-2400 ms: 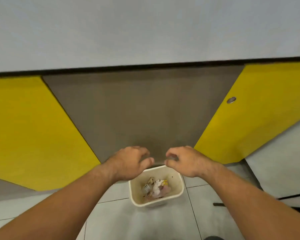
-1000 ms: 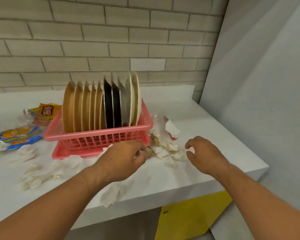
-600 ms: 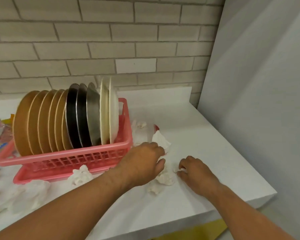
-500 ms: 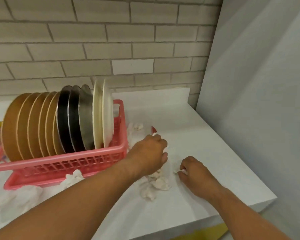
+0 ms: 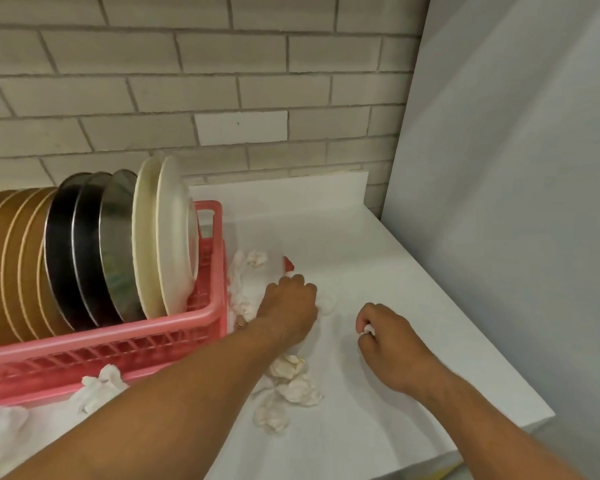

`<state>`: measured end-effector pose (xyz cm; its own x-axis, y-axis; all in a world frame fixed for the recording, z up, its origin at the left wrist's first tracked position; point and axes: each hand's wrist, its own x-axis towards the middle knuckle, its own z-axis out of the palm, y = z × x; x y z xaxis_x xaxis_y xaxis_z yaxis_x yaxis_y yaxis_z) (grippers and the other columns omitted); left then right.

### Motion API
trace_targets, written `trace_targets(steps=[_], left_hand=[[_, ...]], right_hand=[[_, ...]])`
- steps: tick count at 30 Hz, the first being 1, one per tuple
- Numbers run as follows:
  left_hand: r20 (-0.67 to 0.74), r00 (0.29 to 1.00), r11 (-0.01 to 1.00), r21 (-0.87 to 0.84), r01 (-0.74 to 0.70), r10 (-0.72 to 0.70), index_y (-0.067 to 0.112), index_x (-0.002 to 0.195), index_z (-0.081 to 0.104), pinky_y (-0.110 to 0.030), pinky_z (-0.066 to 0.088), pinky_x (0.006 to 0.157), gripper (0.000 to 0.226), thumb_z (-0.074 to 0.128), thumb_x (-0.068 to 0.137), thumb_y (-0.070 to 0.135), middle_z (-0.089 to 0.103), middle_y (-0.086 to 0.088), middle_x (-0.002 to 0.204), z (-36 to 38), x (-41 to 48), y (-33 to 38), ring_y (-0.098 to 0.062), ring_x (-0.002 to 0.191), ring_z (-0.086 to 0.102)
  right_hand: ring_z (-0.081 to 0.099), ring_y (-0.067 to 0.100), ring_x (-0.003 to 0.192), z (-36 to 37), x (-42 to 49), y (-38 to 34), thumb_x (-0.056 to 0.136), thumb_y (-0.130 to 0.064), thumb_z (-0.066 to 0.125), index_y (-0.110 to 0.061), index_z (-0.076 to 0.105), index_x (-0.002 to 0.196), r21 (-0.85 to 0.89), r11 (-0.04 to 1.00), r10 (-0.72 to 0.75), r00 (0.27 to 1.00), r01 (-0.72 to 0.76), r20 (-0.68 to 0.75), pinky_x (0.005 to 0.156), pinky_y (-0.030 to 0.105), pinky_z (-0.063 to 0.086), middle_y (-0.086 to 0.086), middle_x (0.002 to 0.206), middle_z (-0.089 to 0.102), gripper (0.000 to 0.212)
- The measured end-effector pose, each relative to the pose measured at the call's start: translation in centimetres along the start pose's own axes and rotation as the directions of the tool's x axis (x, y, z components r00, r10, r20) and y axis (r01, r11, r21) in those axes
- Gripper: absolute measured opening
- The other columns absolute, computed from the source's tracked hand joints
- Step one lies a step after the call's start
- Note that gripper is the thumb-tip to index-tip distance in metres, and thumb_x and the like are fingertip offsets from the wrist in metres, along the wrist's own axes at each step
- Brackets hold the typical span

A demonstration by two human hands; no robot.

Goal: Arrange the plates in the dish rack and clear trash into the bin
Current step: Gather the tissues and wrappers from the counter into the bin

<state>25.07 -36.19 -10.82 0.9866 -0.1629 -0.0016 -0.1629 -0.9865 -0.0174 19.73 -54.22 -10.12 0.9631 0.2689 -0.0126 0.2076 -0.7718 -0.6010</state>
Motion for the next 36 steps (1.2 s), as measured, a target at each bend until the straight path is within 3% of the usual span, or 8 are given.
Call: trace_targets(steps=[6, 10, 14, 17, 23, 27, 30, 36], left_hand=[[-0.089, 0.990, 0.871, -0.487, 0.056, -0.114, 0.016, 0.106, 0.051, -0.028, 0.046, 0.062, 0.018, 0.054, 0.090, 0.024, 0.058, -0.004, 0.099, -5.2, -0.8, -1.4, -0.019, 0.079, 0.057], [-0.122, 0.983, 0.787, -0.616, 0.032, -0.136, 0.024, 0.112, 0.046, -0.028, 0.048, 0.053, 0.022, 0.045, 0.093, 0.013, 0.059, -0.003, 0.092, -7.5, -1.6, -2.8, -0.017, 0.068, 0.061], [-0.131, 0.986, 0.848, -0.529, 0.020, -0.105, 0.022, 0.107, 0.058, -0.027, 0.046, 0.068, 0.021, 0.041, 0.095, 0.021, 0.062, 0.000, 0.100, -7.8, -2.9, -3.9, -0.015, 0.083, 0.059], [-0.116, 0.983, 0.898, -0.433, 0.080, -0.144, 0.020, 0.090, 0.054, -0.028, 0.044, 0.069, 0.018, 0.050, 0.093, 0.037, 0.058, 0.000, 0.092, -7.0, -4.0, -4.5, -0.016, 0.083, 0.055], [-0.145, 0.978, 0.956, -0.276, 0.104, -0.148, 0.013, 0.107, 0.061, -0.019, 0.033, 0.076, 0.032, 0.045, 0.098, 0.039, 0.058, -0.004, 0.105, -6.5, -4.9, -4.6, -0.017, 0.096, 0.051], [-0.159, 0.967, 0.949, -0.277, 0.151, -0.200, 0.020, 0.113, 0.063, -0.025, 0.044, 0.079, 0.029, 0.045, 0.098, 0.036, 0.062, -0.003, 0.111, -7.4, -4.8, -5.5, -0.018, 0.097, 0.058], [-0.139, 0.966, 0.944, -0.282, 0.173, -0.218, 0.022, 0.110, 0.065, -0.027, 0.047, 0.079, 0.026, 0.046, 0.098, 0.035, 0.064, -0.002, 0.108, -7.7, -4.5, -6.0, -0.019, 0.094, 0.060], [-0.049, 0.979, 0.962, -0.204, 0.182, -0.195, 0.020, 0.113, 0.060, -0.026, 0.046, 0.066, 0.023, 0.043, 0.099, 0.027, 0.063, -0.003, 0.102, -7.8, -3.2, -5.7, -0.015, 0.078, 0.057]], right_hand=[[0.043, 0.012, 0.063, -0.4, 1.5, -0.2, 0.089, -0.012, 0.051, -0.013, 0.045, 0.078, 0.237, 0.954, 0.194, 0.981, -0.185, -0.011, 0.056, 0.023, 0.035, -0.003, 0.075, 0.049, 0.012], [0.048, 0.012, 0.064, 0.7, 3.0, -1.4, 0.095, -0.041, 0.054, -0.016, 0.047, 0.076, 0.122, 0.983, 0.145, 0.986, -0.134, -0.087, 0.056, 0.024, 0.038, -0.003, 0.074, 0.054, 0.032], [0.060, 0.020, 0.089, 2.3, 5.2, -2.3, 0.101, -0.034, 0.044, -0.021, 0.053, 0.111, -0.023, 0.998, 0.067, 0.998, -0.067, 0.013, 0.076, 0.030, 0.049, 0.003, 0.102, 0.063, 0.019], [0.060, 0.025, 0.105, 3.3, 7.1, -3.5, 0.098, -0.040, 0.046, -0.029, 0.049, 0.130, -0.131, 0.991, 0.013, 0.995, 0.000, 0.104, 0.086, 0.032, 0.049, 0.004, 0.121, 0.062, 0.034], [0.063, 0.020, 0.081, 5.7, 9.2, -4.0, 0.094, -0.045, 0.047, -0.029, 0.063, 0.088, -0.251, 0.968, 0.025, 0.988, 0.014, 0.150, 0.070, 0.032, 0.051, -0.004, 0.090, 0.066, 0.024], [0.059, 0.025, 0.087, 5.6, 9.2, -3.8, 0.099, -0.031, 0.040, -0.018, 0.061, 0.106, -0.358, 0.929, -0.058, 0.991, 0.097, 0.119, 0.072, 0.033, 0.047, 0.003, 0.107, 0.054, 0.026], [0.055, 0.023, 0.081, 4.5, 9.1, -3.3, 0.097, -0.030, 0.047, -0.011, 0.058, 0.100, -0.290, 0.952, -0.066, 0.992, 0.095, 0.108, 0.073, 0.030, 0.046, 0.003, 0.112, 0.045, 0.022], [0.058, 0.026, 0.084, 1.2, 8.2, -2.2, 0.096, -0.014, 0.040, -0.016, 0.043, 0.100, -0.204, 0.978, 0.047, 0.998, -0.040, 0.032, 0.071, 0.034, 0.050, 0.009, 0.095, 0.060, 0.006]])
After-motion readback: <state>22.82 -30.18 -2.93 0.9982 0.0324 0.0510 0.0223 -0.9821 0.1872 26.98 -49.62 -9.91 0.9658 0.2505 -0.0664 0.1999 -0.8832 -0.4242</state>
